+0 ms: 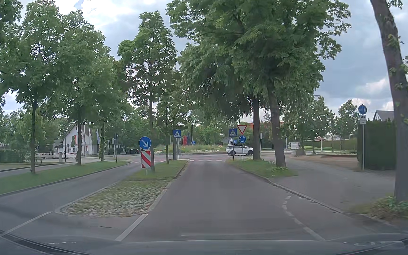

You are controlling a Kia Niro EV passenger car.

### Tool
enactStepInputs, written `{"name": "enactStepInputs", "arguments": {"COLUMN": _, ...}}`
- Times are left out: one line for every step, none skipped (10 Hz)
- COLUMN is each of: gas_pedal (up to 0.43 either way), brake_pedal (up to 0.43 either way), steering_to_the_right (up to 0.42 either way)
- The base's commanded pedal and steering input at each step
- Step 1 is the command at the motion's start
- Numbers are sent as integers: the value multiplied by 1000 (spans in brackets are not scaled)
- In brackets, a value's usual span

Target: Follow the waypoints while adhering to traffic rules and regulations

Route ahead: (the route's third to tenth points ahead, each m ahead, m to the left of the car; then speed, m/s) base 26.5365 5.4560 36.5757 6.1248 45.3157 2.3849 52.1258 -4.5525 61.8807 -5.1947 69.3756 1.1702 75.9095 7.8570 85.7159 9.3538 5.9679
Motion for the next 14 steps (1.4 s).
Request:
{"name": "enactStepInputs", "arguments": {"gas_pedal": 59, "brake_pedal": 18, "steering_to_the_right": -5}}
{"name": "enactStepInputs", "arguments": {"gas_pedal": 59, "brake_pedal": 18, "steering_to_the_right": -5}}
{"name": "enactStepInputs", "arguments": {"gas_pedal": 59, "brake_pedal": 18, "steering_to_the_right": -5}}
{"name": "enactStepInputs", "arguments": {"gas_pedal": 59, "brake_pedal": 18, "steering_to_the_right": -3}}
{"name": "enactStepInputs", "arguments": {"gas_pedal": 39, "brake_pedal": 18, "steering_to_the_right": -3}}
{"name": "enactStepInputs", "arguments": {"gas_pedal": 0, "brake_pedal": 24, "steering_to_the_right": -9}}
{"name": "enactStepInputs", "arguments": {"gas_pedal": 0, "brake_pedal": 18, "steering_to_the_right": -18}}
{"name": "enactStepInputs", "arguments": {"gas_pedal": 0, "brake_pedal": 18, "steering_to_the_right": -20}}
{"name": "enactStepInputs", "arguments": {"gas_pedal": 0, "brake_pedal": 18, "steering_to_the_right": -20}}
{"name": "enactStepInputs", "arguments": {"gas_pedal": 0, "brake_pedal": 18, "steering_to_the_right": -20}}
{"name": "enactStepInputs", "arguments": {"gas_pedal": 0, "brake_pedal": 18, "steering_to_the_right": -19}}
{"name": "enactStepInputs", "arguments": {"gas_pedal": 0, "brake_pedal": 18, "steering_to_the_right": -20}}
{"name": "enactStepInputs", "arguments": {"gas_pedal": 0, "brake_pedal": 18, "steering_to_the_right": -20}}
{"name": "enactStepInputs", "arguments": {"gas_pedal": 0, "brake_pedal": 18, "steering_to_the_right": -20}}
